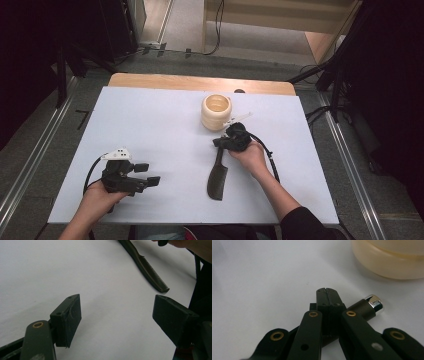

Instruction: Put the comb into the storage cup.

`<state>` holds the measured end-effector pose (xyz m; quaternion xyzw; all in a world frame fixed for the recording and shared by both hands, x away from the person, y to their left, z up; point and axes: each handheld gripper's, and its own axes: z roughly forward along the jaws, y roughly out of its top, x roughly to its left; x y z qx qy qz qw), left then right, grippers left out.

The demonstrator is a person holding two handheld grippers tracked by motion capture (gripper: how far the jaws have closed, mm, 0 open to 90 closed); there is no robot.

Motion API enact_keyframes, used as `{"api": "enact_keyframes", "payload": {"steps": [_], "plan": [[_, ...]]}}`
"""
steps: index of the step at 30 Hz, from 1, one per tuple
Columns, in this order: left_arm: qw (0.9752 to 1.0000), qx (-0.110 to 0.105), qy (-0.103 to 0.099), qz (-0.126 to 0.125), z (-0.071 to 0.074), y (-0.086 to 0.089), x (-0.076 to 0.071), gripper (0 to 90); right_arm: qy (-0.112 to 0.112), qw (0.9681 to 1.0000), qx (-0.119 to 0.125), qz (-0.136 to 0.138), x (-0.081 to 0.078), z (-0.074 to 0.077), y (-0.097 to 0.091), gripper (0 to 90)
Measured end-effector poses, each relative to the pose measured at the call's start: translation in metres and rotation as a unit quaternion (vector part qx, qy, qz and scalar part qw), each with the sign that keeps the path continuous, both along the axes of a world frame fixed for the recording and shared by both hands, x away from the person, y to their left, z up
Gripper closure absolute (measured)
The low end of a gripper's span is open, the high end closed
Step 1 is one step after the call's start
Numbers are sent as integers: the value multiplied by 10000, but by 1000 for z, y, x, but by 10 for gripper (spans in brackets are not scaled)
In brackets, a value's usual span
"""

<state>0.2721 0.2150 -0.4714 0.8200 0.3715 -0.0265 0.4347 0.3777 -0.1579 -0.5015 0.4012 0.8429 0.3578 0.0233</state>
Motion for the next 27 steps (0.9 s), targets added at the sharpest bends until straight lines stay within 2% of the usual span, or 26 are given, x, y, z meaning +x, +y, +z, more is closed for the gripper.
{"api": "enact_keyframes", "payload": {"steps": [10, 18, 23, 27], "plan": [[10000, -5, -1, -2, 0, 0, 0, 238, 63, 9999, -108, -117, 1, -5, -14, 876], [10000, -14, -10, -15, 0, -1, 0, 238, 144, 9996, -140, -189, -5, -5, -25, 876], [10000, -12, -14, -10, 0, -1, 1, 238, 178, 9996, -184, -124, -10, -6, -29, 876], [10000, -12, -29, -19, 0, -1, 2, 238, 239, 9995, -122, -161, -15, -6, -35, 876]]}}
